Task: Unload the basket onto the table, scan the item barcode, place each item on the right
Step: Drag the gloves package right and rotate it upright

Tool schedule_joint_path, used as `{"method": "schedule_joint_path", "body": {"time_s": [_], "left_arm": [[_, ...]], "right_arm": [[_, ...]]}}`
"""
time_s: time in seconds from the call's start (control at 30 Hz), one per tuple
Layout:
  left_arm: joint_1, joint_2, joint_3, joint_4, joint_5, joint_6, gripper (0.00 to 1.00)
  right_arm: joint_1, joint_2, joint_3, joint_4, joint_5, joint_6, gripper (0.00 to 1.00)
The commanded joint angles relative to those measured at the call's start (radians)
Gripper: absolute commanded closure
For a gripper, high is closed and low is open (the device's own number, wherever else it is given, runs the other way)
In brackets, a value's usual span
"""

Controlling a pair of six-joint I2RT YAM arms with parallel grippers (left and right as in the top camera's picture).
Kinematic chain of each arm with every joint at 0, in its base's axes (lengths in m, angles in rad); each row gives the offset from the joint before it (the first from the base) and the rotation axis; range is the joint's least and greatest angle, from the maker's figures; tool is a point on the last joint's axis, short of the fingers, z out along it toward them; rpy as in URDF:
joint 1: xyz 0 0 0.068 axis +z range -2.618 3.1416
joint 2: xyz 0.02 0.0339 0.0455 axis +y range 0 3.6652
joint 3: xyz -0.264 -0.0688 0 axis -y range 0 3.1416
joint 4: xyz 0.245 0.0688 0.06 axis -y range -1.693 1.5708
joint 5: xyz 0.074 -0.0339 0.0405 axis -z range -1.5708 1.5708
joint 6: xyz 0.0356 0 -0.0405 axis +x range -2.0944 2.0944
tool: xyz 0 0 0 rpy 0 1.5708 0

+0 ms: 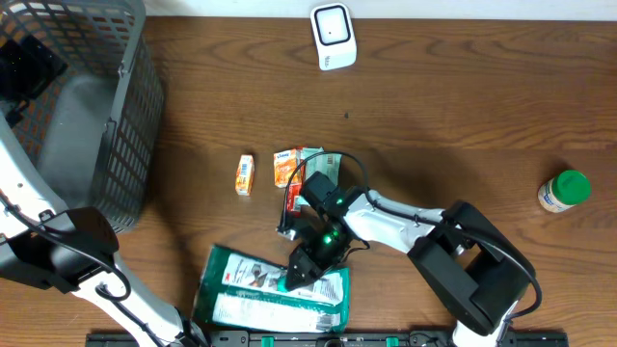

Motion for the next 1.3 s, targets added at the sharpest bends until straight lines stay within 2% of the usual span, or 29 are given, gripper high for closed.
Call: {"method": "schedule_joint_path", "body": {"time_s": [0.0, 0.17, 0.37, 0.53, 0.57, 0.63, 0.77, 0.83, 0.93, 1.2, 1.27], "left_arm": [[0.0, -0.024, 0.017, -0.003, 0.012, -0.001, 0.02], [0.0, -0.023, 0.017, -0.003, 0.012, -0.001, 0.02], [0.0, -0.023, 0.017, -0.004, 0.012, -0.001, 0.02], [0.0, -0.023, 0.017, -0.004, 0.012, -0.001, 0.02], [0.0, -0.023, 0.017, -0.003, 0.012, -0.001, 0.02], [0.0, -0.024, 0.017, -0.003, 0.012, -0.001, 0.02], [0.0, -0.023, 0.017, -0.004, 0.012, -0.001, 0.02], [0.0, -0.023, 0.017, -0.004, 0.012, -0.001, 0.02], [0.0, -0.024, 0.017, -0.003, 0.012, -0.001, 0.02], [0.0, -0.023, 0.017, -0.004, 0.012, -0.001, 0.02], [0.0, -0.023, 0.017, -0.003, 0.012, -0.001, 0.02]], "right_arm": [[0.014, 0.013, -0.009, -0.029, -0.068, -0.032, 0.73], [0.014, 0.013, -0.009, -0.076, -0.113, -0.103, 0.64], [0.015, 0.013, -0.009, -0.09, -0.113, -0.132, 0.66], [0.015, 0.013, -0.009, -0.09, -0.112, -0.148, 0.76], [0.015, 0.013, -0.009, -0.09, -0.113, -0.155, 0.82], [0.015, 0.013, -0.009, -0.089, -0.112, -0.166, 0.99], [-0.002, 0.008, -0.003, -0.09, -0.122, -0.166, 0.99], [-0.033, -0.012, 0.015, -0.092, -0.22, -0.221, 0.99], [-0.087, -0.047, 0.04, -0.093, -0.272, -0.225, 0.99], [-0.322, -0.204, 0.058, -0.105, -0.27, -0.195, 0.99], [-0.425, -0.254, 0.058, -0.116, -0.269, -0.175, 0.99]]}}
